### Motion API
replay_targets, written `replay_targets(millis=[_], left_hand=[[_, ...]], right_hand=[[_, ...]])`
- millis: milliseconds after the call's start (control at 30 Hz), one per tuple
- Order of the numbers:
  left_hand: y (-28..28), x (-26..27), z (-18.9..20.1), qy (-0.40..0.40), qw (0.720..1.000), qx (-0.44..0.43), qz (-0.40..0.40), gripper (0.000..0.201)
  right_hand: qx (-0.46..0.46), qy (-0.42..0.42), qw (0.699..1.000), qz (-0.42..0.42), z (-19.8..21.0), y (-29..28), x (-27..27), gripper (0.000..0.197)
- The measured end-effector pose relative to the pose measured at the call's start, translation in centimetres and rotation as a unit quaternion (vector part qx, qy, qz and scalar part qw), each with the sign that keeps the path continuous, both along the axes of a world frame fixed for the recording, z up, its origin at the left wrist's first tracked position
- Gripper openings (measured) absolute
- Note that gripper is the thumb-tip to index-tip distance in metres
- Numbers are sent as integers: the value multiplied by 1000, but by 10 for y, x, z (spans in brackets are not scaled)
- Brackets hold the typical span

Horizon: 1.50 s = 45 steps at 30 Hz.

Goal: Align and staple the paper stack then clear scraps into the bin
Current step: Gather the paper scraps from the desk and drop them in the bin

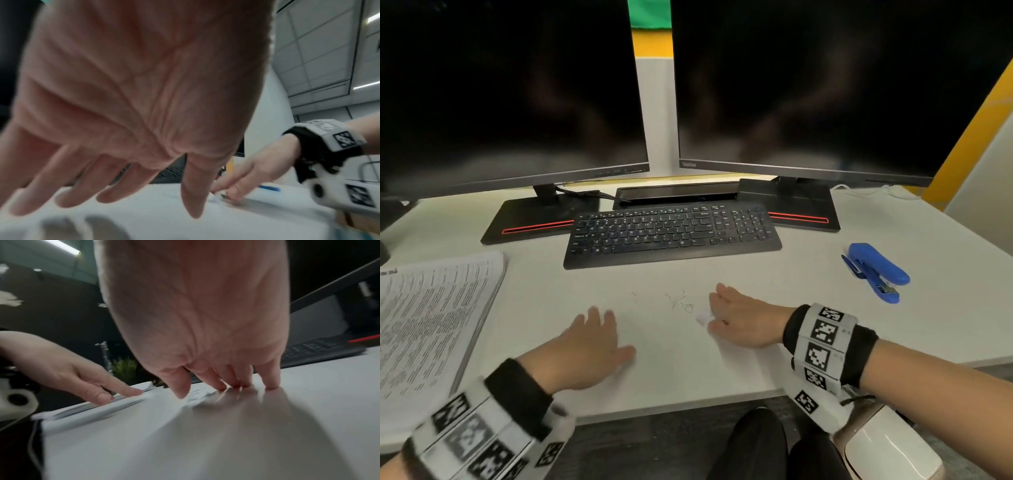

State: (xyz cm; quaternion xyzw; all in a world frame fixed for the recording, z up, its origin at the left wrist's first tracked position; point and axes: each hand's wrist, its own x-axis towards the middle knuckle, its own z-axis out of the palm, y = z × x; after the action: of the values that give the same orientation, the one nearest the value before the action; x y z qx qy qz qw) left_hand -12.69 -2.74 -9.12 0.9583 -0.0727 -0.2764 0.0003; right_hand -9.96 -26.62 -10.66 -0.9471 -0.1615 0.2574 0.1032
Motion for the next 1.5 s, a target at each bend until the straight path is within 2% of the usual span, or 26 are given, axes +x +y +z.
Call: replay_targets(millis=[33, 100, 133, 267, 367, 400, 500, 567, 667, 733, 833, 933, 1033, 1066, 1166, 1233, 1333, 1400, 1500], left_hand=[[0, -8, -5, 19, 1000, 4, 8, 83], [-9, -20, -14, 41, 999, -5, 14, 91], [-18, -22, -17, 41, 999, -10, 11, 94], [-60, -10, -14, 39, 998, -32, -32, 93], [-79, 8, -9, 50, 995, -53, -66, 87], [-82, 12, -6, 49, 994, -66, -74, 83], [-76, 21, 1, 25, 991, -114, -64, 72], [-60, 32, -1, -5, 995, -92, -39, 68], [-40, 49, -10, -12, 1000, -28, -4, 68], [-42, 56, -11, -10, 1000, -25, 4, 75], [-60, 61, -10, -2, 999, -37, -35, 74], [-76, 61, -9, 14, 996, -43, -79, 61], [-82, 55, -6, 29, 990, -74, -116, 61], [-82, 51, -4, 35, 987, -87, -131, 61], [-74, 40, 2, 58, 976, -136, -161, 56], [-64, 34, 7, 46, 970, -179, -157, 52], [-43, 29, 15, -43, 971, -202, -123, 47], [-33, 25, 20, -94, 976, -174, -90, 46], [-30, 28, 17, -87, 992, -90, -32, 49]], right_hand=[[4, 11, 1000, 17, -1, 4, -3, 37], [19, 32, 999, 21, 0, 8, -7, 33], [29, 36, 999, 5, 4, 7, -10, 29], [23, 4, 998, -55, 23, -13, -20, 41], [9, 26, 998, -57, 16, -20, -28, 22], [9, 29, 998, -46, 13, -18, -31, 23], [27, 30, 999, 0, 10, -7, -36, 48], [48, 28, 998, -2, 13, -4, -32, 52], [55, 19, 997, -44, 8, -7, -21, 41], [49, 10, 998, -40, 4, -2, -14, 33], [51, 0, 998, -19, 0, 13, -6, 30], [57, 11, 998, 18, 1, 17, -10, 25], [73, 4, 997, -12, 5, 4, -21, 19], [70, -9, 997, -29, 7, -3, -23, 23], [22, -43, 997, -60, 8, -19, -27, 50], [20, -42, 998, -36, 6, -20, -28, 58], [38, -36, 998, 43, 6, -8, -19, 66], [35, -50, 994, 87, 5, 4, -7, 65], [5, -66, 990, 127, 3, 17, 4, 58]])
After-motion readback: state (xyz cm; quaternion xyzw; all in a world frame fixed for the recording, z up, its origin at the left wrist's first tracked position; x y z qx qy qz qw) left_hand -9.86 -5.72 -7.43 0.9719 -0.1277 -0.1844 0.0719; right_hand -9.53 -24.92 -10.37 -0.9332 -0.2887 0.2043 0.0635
